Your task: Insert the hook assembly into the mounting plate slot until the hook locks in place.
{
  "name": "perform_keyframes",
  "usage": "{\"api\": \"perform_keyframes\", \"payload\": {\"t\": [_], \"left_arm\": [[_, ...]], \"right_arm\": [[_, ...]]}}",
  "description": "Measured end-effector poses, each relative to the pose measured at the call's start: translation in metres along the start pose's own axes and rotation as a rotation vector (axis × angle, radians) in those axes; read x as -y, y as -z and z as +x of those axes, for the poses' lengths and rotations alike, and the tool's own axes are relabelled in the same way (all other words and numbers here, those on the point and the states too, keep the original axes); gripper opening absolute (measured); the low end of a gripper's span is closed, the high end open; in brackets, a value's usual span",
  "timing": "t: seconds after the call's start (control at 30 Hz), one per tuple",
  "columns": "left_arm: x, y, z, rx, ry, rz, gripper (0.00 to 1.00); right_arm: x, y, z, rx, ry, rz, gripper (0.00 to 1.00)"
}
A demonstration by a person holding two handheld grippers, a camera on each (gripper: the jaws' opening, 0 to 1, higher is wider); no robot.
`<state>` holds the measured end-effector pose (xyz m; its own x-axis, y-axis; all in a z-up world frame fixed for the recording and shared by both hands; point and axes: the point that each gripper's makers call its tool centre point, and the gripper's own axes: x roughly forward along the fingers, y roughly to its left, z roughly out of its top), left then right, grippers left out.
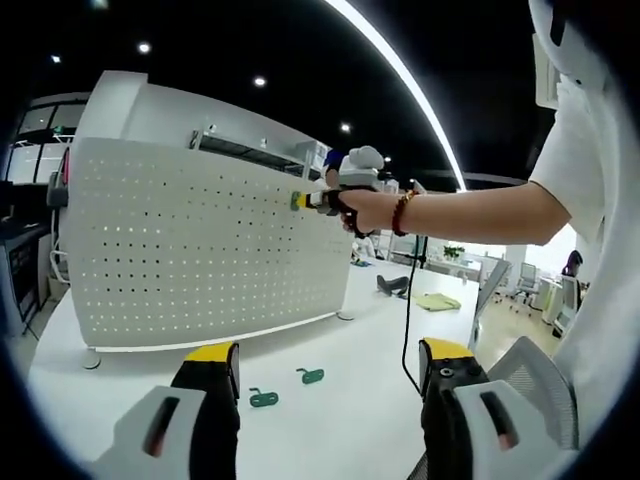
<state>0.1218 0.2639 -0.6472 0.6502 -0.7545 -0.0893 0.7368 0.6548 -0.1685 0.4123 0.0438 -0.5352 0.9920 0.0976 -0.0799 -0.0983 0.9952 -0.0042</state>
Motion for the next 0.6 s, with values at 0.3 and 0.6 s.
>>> {"api": "perform_keyframes", "payload": {"t": [0.3,0.6], "left_arm": [[0.004,-0.003,0.002,-0.001,0.008,-0.006,0.75],[0.010,-0.010,0.005,-0.002,0.005,0.008,0.74]], "right_arm": [[-0.001,0.000,-0.003,0.011,-0.027,0.017,0.09],[0.004,0.010,-0.018,0.006,-0.039,0.043,0.14]]}}
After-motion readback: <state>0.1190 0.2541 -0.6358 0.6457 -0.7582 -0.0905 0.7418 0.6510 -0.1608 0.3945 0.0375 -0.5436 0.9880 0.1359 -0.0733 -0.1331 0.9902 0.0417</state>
